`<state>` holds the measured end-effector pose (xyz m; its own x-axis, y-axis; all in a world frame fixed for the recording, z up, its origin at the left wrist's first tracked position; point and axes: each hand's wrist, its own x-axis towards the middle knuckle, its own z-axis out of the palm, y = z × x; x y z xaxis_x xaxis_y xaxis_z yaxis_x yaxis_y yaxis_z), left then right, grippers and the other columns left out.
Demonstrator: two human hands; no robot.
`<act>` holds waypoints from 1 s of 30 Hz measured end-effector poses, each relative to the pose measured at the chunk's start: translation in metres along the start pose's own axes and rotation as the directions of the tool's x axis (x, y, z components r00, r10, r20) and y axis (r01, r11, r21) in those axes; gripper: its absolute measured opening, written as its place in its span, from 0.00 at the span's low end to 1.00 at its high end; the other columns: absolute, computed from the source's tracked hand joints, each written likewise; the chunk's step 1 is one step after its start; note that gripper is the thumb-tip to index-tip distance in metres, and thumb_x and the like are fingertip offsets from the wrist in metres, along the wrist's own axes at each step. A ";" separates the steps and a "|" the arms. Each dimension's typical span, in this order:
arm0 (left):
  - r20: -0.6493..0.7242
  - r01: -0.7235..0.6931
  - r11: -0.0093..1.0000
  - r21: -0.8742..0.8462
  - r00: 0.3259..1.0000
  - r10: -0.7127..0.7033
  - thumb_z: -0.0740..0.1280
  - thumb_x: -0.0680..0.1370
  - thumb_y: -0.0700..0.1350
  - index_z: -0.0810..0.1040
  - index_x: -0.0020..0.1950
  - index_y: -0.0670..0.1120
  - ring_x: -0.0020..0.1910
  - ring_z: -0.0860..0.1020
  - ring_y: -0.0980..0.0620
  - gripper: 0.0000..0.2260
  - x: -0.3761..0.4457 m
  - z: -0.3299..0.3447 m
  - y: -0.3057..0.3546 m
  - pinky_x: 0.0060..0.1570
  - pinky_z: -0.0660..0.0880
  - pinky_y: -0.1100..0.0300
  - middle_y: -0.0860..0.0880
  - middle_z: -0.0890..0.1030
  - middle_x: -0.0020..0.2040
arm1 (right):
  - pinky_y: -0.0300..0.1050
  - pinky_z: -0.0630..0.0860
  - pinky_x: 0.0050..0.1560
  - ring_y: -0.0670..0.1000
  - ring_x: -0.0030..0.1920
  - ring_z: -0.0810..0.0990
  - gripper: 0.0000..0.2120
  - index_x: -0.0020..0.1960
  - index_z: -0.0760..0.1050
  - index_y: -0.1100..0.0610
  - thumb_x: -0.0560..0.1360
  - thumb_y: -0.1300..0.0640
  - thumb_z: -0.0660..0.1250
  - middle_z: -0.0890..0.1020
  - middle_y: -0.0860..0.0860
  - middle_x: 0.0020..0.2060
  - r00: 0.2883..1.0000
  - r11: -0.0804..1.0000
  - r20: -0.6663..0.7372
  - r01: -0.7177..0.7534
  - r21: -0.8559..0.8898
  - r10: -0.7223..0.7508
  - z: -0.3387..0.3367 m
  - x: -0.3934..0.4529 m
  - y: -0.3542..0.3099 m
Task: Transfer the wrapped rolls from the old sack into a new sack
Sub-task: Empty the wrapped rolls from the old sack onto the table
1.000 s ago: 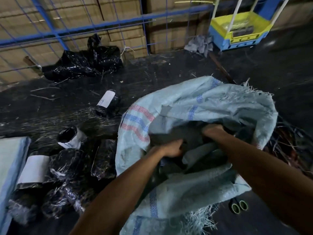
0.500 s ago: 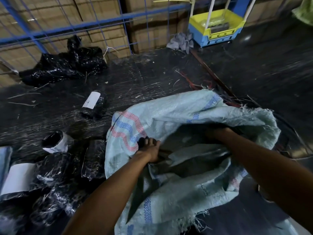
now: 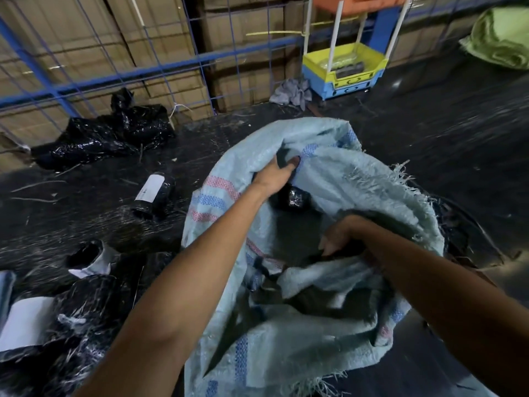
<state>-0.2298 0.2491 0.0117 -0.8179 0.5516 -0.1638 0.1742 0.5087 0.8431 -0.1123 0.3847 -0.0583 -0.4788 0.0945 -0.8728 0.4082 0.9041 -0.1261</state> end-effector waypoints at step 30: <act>0.725 0.125 0.914 0.387 0.571 -0.385 0.64 0.80 0.44 0.79 0.57 0.48 0.60 0.76 0.48 0.08 0.054 0.072 -0.098 0.53 0.77 0.52 0.45 0.79 0.60 | 0.45 0.64 0.67 0.59 0.70 0.71 0.32 0.70 0.72 0.60 0.78 0.37 0.60 0.75 0.59 0.68 0.699 0.566 -0.623 0.372 0.736 0.351 -0.063 0.091 0.037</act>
<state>-0.2515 0.2764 -0.1167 -0.1364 0.5984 -0.7895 0.2692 0.7893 0.5518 -0.1900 0.4536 -0.1128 -0.6756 0.6433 -0.3601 0.6246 0.2401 -0.7431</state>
